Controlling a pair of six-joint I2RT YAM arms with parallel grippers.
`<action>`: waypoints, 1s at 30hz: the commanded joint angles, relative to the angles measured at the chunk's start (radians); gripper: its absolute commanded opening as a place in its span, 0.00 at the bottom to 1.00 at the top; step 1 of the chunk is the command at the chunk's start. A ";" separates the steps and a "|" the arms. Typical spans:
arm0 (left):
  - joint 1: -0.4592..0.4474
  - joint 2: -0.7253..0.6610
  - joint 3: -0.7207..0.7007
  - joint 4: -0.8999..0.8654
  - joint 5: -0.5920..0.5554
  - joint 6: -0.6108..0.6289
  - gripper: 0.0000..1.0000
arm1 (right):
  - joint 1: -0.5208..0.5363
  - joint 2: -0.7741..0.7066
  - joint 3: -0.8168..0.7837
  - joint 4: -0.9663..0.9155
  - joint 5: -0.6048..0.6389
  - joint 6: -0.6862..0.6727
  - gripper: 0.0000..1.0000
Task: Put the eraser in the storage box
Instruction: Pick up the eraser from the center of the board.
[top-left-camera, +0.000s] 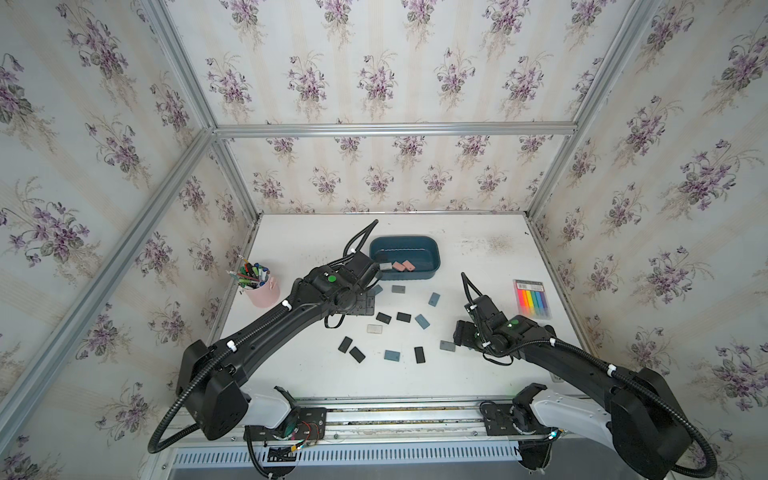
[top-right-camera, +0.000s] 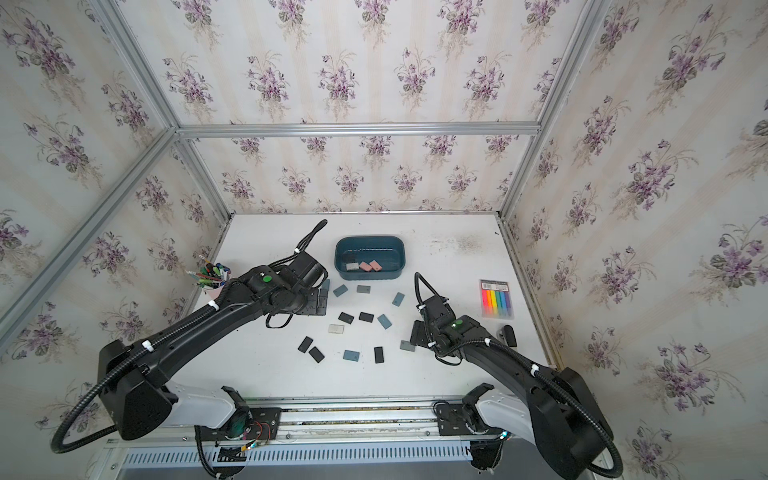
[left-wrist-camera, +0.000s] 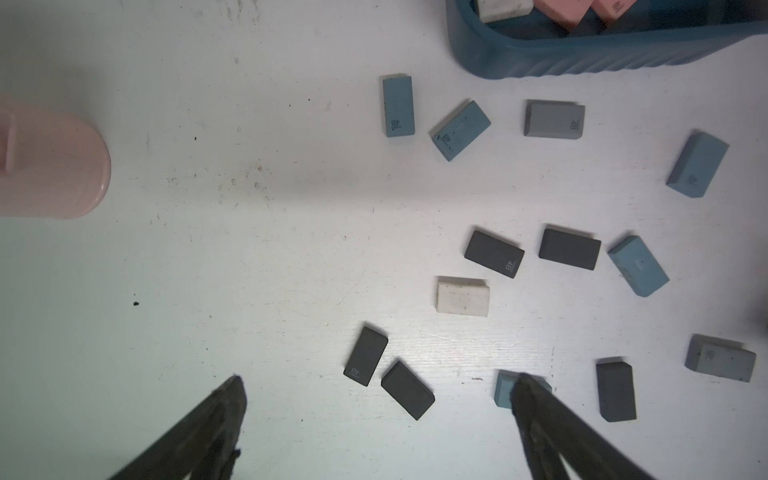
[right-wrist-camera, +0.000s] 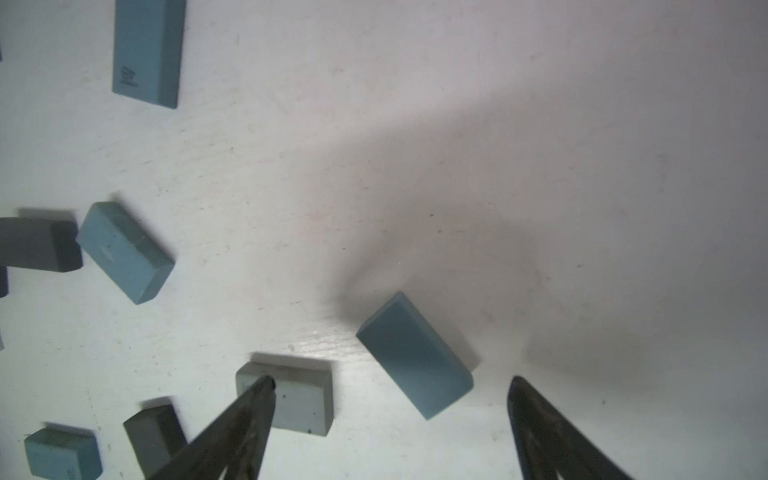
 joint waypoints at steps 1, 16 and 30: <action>0.000 0.000 -0.004 0.014 0.000 -0.015 0.99 | 0.001 0.014 -0.006 0.004 0.008 0.009 0.86; 0.000 0.007 -0.022 0.037 0.018 -0.003 0.99 | 0.001 0.146 0.012 0.073 -0.009 -0.015 0.75; 0.000 0.016 -0.022 0.052 0.036 0.007 0.99 | 0.059 0.069 -0.050 0.072 -0.100 0.062 0.63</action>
